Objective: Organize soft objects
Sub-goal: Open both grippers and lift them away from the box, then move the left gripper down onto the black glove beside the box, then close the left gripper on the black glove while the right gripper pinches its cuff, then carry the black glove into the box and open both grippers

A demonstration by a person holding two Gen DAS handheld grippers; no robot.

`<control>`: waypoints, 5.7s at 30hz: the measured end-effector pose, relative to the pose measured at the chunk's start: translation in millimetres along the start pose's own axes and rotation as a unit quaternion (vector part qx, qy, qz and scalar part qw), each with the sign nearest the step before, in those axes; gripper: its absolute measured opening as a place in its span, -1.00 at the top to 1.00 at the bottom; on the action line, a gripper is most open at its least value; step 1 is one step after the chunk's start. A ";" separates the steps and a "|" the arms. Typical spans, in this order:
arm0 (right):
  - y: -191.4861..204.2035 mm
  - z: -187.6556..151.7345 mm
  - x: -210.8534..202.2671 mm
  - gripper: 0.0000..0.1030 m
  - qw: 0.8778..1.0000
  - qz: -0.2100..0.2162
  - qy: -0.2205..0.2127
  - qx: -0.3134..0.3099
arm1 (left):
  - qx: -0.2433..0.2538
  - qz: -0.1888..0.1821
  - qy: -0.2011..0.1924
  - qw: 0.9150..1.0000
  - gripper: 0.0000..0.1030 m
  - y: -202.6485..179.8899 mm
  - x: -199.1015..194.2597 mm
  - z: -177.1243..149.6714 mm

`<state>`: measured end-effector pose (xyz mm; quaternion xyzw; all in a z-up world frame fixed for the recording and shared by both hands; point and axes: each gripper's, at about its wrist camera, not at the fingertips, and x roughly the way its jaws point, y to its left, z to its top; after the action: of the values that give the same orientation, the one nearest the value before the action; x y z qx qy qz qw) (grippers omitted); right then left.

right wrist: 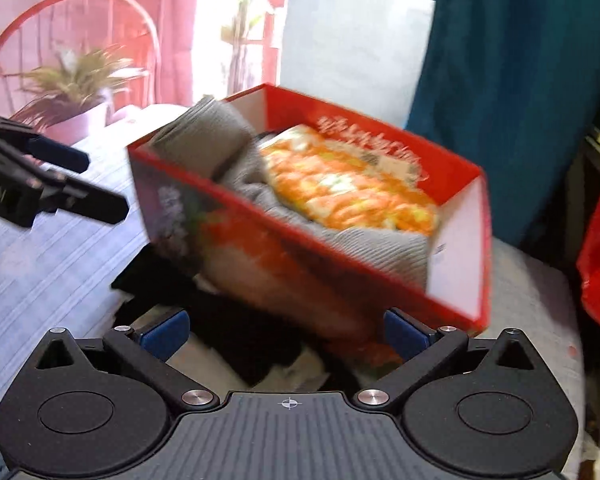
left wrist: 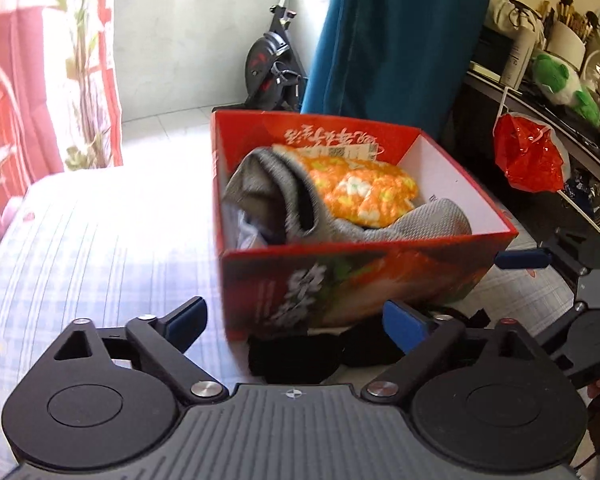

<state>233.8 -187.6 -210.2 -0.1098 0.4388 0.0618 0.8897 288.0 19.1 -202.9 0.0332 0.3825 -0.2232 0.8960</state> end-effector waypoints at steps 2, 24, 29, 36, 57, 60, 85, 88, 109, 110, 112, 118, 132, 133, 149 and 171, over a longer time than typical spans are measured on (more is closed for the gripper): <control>3.5 -5.1 6.7 -0.93 1.000 0.008 0.007 0.005 | -0.010 -0.001 0.007 1.000 -0.58 6.8 4.3 -5.5; -4.9 -48.6 72.4 -0.13 0.984 0.040 -0.029 0.173 | -0.081 -0.027 0.081 0.993 0.02 14.0 83.4 -55.4; -6.9 -58.3 68.2 -0.13 0.981 0.052 -0.033 0.184 | -0.057 -0.028 0.082 0.995 0.45 7.2 81.7 -59.2; -5.4 -67.6 62.6 -0.12 0.980 0.047 -0.038 0.187 | -0.029 -0.021 0.072 0.997 0.59 -8.2 66.8 -60.2; 11.8 -86.9 23.0 0.09 0.983 0.013 -0.075 0.169 | -0.113 -0.017 0.049 0.992 0.61 -12.5 21.1 -122.9; 13.7 -83.3 22.3 0.07 0.984 0.010 -0.084 0.160 | -0.130 -0.022 0.049 0.990 0.61 -6.5 20.5 -128.0; 28.1 -103.4 46.7 0.04 0.987 0.040 -0.115 0.106 | -0.123 -0.010 0.024 0.992 0.60 0.7 14.7 -131.9; 27.8 -103.3 46.8 0.05 0.987 0.041 -0.115 0.105 | -0.124 -0.012 0.022 0.992 0.60 1.6 15.1 -132.0; 34.9 -69.1 14.9 0.74 0.987 0.044 -0.134 0.076 | -0.103 -0.006 -0.015 0.995 0.73 -2.5 -6.2 -98.8; 32.2 -65.5 8.7 0.74 0.985 0.043 -0.146 0.079 | -0.094 -0.005 -0.028 0.995 0.73 -4.6 -12.3 -92.4; 29.2 -59.1 -2.9 0.74 0.981 0.042 -0.168 0.083 | -0.083 -0.003 -0.054 0.995 0.73 -8.6 -23.8 -80.1; 11.6 -38.9 -36.1 0.74 0.971 0.031 -0.218 0.093 | -0.073 -0.021 -0.089 0.993 0.73 -19.7 -41.7 -42.4; -43.2 10.4 -45.4 0.74 0.962 0.010 -0.240 0.133 | -0.040 -0.034 -0.109 0.993 0.73 -43.1 -16.6 31.7; -47.2 17.4 -39.6 0.74 0.963 0.008 -0.235 0.134 | -0.042 -0.034 -0.103 0.993 0.73 -41.3 -9.8 38.8; -87.9 75.0 110.5 0.74 0.993 -0.005 0.021 0.118 | 0.012 -0.018 0.101 0.995 0.70 -30.4 126.5 96.6; -63.2 62.9 70.4 -0.99 0.997 -0.057 -0.054 0.026 | -0.001 0.028 -0.008 1.000 -0.75 -30.8 61.1 79.8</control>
<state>337.8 -232.2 -220.1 -0.1078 0.3844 0.0057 0.9168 365.6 -49.8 -186.0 0.0412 0.3748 -0.1981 0.9048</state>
